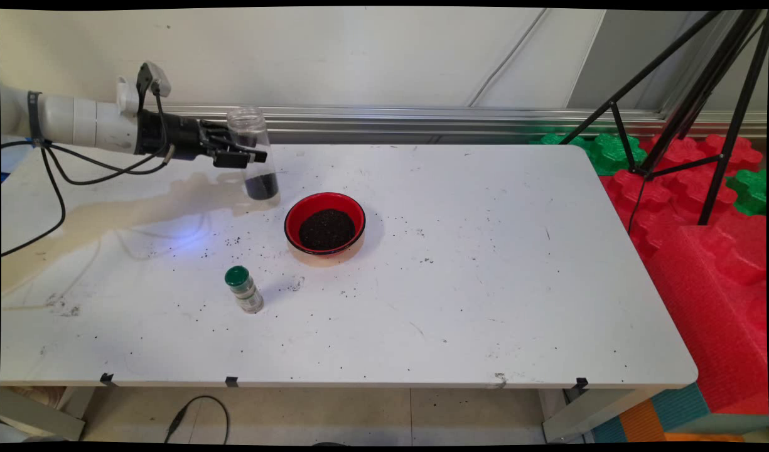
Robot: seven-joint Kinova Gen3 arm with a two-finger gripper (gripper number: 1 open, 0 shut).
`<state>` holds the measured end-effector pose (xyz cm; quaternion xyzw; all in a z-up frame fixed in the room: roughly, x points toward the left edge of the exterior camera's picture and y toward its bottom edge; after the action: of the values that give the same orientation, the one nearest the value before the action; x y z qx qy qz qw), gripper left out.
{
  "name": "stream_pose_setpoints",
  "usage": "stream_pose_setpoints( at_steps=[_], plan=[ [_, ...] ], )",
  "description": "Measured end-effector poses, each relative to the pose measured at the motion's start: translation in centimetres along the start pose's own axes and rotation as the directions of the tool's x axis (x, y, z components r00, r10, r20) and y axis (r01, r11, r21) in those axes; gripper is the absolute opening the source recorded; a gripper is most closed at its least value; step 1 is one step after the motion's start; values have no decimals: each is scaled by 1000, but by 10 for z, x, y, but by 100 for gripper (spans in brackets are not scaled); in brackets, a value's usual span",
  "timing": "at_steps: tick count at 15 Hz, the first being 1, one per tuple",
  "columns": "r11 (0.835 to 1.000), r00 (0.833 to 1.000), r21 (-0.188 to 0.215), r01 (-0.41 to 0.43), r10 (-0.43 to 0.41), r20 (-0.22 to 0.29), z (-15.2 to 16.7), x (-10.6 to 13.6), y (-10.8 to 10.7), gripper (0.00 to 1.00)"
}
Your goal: Place the picked object on the table
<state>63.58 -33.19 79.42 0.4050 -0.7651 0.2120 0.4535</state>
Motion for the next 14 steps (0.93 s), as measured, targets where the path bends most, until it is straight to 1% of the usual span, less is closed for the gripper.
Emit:
stream_pose_setpoints(
  at_steps=[7, 14],
  plan=[
    [1000, 1000, -15, -6, 7, 22, 5, -16, 2, 0],
    [999, 999, -26, -28, 29, 39, 9, -25, 3, 0]
  ],
)
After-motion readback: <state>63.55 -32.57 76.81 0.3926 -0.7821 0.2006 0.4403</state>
